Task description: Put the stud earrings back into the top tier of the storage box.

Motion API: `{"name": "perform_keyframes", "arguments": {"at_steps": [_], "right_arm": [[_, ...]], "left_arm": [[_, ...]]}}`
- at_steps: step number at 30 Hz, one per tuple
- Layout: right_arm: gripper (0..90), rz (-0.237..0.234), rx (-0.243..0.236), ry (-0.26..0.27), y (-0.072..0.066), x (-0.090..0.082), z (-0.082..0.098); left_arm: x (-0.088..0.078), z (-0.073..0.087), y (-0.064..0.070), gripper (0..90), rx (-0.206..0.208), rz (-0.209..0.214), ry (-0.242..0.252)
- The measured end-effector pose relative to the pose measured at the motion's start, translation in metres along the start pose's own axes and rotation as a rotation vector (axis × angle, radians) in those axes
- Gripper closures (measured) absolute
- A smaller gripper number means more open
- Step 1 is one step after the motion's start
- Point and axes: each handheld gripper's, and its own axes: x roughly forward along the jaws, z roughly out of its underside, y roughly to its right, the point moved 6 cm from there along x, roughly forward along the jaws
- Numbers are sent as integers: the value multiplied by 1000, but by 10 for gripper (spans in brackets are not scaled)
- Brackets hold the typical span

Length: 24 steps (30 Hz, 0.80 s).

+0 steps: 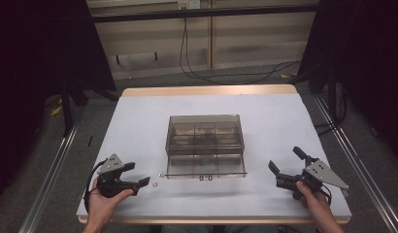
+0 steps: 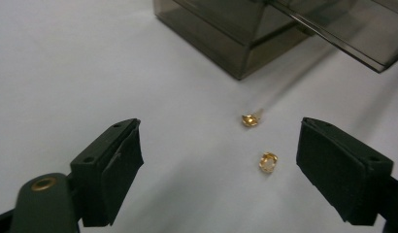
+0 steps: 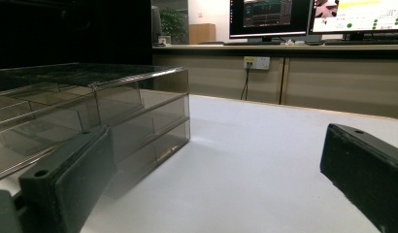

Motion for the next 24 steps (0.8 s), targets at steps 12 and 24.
{"name": "perform_keyframes", "arguments": {"at_steps": [12,24], "right_arm": [[0,0,-3,-5,0,0,0],[0,-1,-4,-2,0,0,0]], "left_arm": [[5,-13,16,513,63,107,-206],[11,-16,24,673,91,162,-403]]}}
